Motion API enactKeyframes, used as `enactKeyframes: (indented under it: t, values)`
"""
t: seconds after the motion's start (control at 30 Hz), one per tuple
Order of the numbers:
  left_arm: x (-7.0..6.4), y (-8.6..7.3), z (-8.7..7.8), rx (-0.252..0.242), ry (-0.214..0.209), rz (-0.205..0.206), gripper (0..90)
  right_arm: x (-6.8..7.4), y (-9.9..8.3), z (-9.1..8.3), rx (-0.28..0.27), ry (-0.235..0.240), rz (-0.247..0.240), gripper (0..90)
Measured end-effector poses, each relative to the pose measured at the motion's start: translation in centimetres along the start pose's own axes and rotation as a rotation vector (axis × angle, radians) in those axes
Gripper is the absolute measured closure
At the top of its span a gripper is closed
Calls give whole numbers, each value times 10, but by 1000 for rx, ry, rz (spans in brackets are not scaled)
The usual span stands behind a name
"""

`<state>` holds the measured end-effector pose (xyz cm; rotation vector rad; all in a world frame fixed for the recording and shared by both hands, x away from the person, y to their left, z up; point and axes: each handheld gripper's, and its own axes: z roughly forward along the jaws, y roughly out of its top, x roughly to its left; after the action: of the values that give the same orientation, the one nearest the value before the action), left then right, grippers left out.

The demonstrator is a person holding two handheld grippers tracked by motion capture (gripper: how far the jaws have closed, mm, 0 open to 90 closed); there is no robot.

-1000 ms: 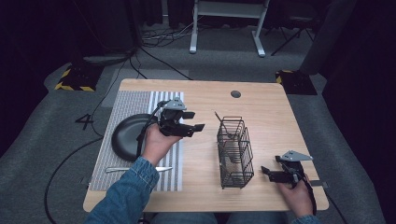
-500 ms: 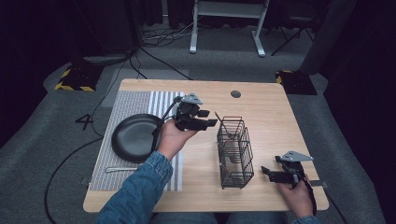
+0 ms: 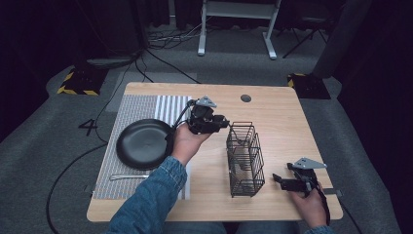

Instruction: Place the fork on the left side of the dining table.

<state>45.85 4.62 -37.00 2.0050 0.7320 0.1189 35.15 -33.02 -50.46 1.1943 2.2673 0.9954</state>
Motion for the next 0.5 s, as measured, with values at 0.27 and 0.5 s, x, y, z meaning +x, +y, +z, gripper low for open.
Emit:
enactKeyframes:
  t: [0.27, 0.5]
  values:
    - [-3, 2, 3, 10, -1, 16, 765, 0, 0, 0, -1, 0, 0, 202]
    - [-4, 5, 1, 25, -18, 12, 783, 0, 0, 0, -1, -1, 0, 204]
